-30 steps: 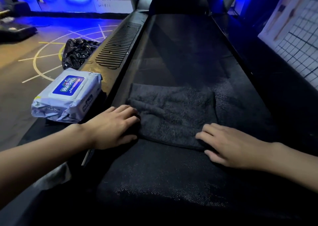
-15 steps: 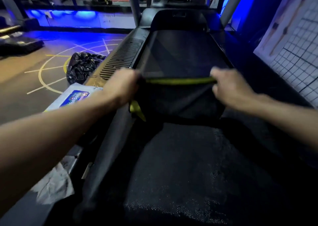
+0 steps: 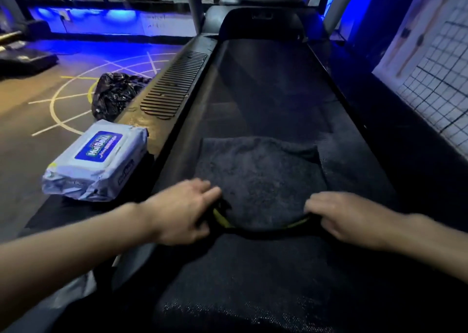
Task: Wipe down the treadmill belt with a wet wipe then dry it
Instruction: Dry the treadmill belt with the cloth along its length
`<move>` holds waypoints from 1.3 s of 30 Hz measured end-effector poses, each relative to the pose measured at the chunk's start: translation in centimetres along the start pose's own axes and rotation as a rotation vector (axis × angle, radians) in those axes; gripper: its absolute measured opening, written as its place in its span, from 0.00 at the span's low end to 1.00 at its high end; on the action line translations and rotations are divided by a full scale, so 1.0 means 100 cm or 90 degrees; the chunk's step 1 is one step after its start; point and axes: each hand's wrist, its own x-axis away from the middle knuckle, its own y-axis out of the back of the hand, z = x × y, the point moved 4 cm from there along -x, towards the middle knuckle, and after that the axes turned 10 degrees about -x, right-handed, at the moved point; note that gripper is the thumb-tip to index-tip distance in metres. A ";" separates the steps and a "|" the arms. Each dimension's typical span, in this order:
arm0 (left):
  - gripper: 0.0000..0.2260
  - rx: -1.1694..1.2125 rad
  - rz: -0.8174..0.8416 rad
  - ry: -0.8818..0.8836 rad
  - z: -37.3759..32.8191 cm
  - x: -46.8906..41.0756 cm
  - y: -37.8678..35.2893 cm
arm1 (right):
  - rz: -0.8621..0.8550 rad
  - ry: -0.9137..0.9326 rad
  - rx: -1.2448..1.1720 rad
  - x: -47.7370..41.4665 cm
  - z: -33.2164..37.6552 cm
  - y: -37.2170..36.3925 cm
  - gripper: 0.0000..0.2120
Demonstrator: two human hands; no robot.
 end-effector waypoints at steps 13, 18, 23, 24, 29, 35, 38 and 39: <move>0.14 0.274 0.330 -0.083 -0.010 -0.009 0.038 | 0.456 -0.146 -0.231 -0.001 0.023 0.031 0.09; 0.27 0.279 0.005 0.308 0.079 -0.086 0.012 | -0.057 -0.351 -0.137 -0.063 -0.062 0.056 0.35; 0.25 0.200 0.077 0.422 0.080 -0.118 -0.045 | -0.012 -0.440 -0.055 -0.071 -0.089 0.024 0.24; 0.23 0.150 0.082 0.429 0.080 -0.121 -0.046 | -0.043 -0.438 -0.073 -0.072 -0.092 0.025 0.19; 0.13 0.305 -0.128 0.405 0.101 -0.126 -0.014 | -0.281 -0.334 -0.075 -0.077 -0.095 0.062 0.08; 0.18 0.296 -0.165 0.118 0.090 -0.080 0.014 | -0.246 -0.159 -0.074 -0.038 -0.072 0.073 0.14; 0.16 0.240 -0.108 0.014 0.060 -0.052 0.023 | -0.139 -0.147 -0.068 -0.005 -0.058 0.051 0.18; 0.15 0.227 -0.091 -0.023 0.051 -0.045 0.025 | -0.095 -0.152 -0.080 0.002 -0.053 0.041 0.19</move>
